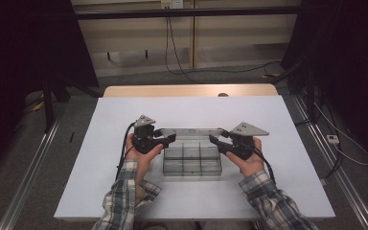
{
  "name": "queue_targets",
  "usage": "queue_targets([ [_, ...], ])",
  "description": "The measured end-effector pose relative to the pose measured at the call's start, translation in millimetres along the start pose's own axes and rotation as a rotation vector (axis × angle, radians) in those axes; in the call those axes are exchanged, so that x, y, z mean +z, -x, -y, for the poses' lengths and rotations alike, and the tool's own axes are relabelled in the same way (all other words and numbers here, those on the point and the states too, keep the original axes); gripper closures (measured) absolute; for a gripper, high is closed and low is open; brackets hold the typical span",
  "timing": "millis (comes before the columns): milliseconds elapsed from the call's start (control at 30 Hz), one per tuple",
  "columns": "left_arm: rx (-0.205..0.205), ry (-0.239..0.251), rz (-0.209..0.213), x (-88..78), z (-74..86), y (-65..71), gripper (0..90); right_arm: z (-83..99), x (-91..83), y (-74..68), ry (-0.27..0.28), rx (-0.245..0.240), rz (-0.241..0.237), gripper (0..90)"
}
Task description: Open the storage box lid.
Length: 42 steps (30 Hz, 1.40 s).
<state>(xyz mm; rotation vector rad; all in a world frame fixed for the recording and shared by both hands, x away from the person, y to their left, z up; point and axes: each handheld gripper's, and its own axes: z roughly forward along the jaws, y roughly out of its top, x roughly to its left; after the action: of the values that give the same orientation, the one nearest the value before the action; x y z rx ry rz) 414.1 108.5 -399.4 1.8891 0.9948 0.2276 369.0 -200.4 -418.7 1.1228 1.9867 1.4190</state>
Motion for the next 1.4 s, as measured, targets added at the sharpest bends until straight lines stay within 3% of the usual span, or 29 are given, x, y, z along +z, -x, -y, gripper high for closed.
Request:
queue_targets([
  [500,0.015,0.000,-0.013,7.5,-5.0,-2.1,50.9,-1.4,8.4,8.7,0.013,0.019,0.000,62.5],
  [1400,0.003,0.004,-0.020,17.9,-13.4,-10.1,55.6,-9.3,23.0,13.7,0.002,0.041,0.034,61.9],
])
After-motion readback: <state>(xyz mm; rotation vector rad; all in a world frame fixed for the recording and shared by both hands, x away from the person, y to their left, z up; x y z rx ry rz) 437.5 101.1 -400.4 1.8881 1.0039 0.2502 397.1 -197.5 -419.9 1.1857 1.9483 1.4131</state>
